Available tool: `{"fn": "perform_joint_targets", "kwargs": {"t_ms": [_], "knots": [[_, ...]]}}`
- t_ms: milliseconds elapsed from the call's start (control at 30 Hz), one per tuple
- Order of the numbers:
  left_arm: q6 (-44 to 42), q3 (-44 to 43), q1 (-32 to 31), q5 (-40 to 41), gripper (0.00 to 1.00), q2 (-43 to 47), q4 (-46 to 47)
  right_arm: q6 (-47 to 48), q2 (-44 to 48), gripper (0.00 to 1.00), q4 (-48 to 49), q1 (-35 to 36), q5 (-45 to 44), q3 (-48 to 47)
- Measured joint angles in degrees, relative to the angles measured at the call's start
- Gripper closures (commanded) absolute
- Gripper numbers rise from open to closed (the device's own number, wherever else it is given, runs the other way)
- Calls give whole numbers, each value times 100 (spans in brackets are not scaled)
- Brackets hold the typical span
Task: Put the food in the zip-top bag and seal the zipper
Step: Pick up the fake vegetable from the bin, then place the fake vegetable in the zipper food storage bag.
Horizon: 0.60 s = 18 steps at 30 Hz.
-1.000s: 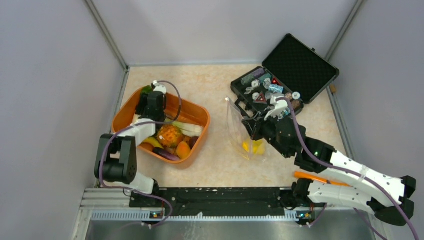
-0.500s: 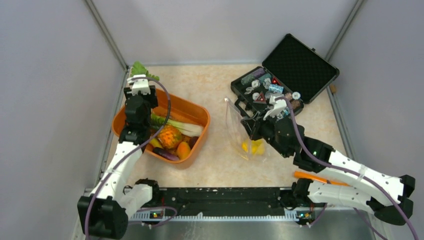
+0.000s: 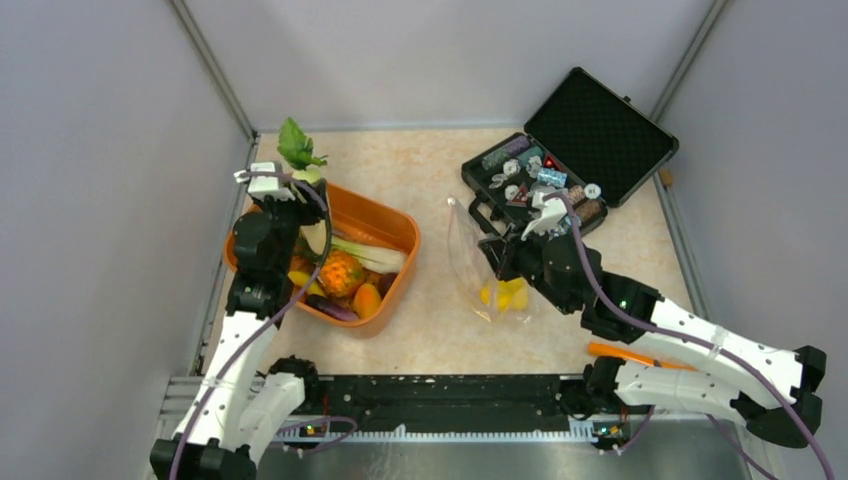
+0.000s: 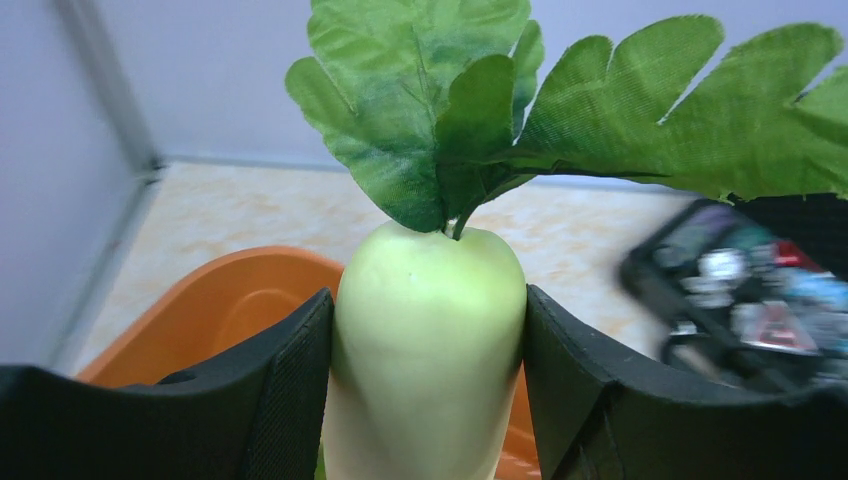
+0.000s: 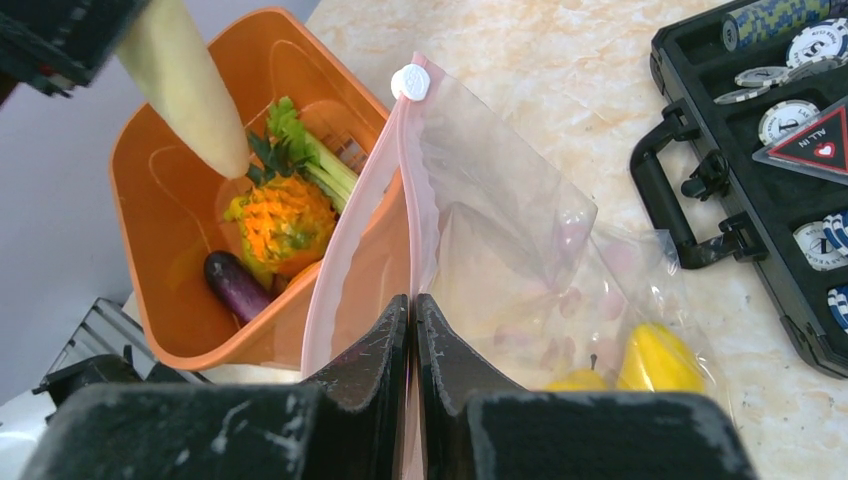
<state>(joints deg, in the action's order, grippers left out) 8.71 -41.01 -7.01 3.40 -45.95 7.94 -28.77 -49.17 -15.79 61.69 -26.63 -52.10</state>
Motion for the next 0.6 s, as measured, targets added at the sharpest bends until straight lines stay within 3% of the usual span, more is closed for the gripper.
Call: {"fn": "perform_joint_targets", "kwargs": {"t_ms": [200, 433, 600], "knots": [[1038, 120, 0, -1193, 60, 468, 634, 2, -133, 94, 37, 0, 20, 0], [2975, 643, -9, -2708, 60, 520, 2326, -4, -280, 97, 144, 0, 20, 0], [4135, 1001, -120, -3222, 60, 365, 3576, -98, -417, 100, 186, 0, 22, 0]]}}
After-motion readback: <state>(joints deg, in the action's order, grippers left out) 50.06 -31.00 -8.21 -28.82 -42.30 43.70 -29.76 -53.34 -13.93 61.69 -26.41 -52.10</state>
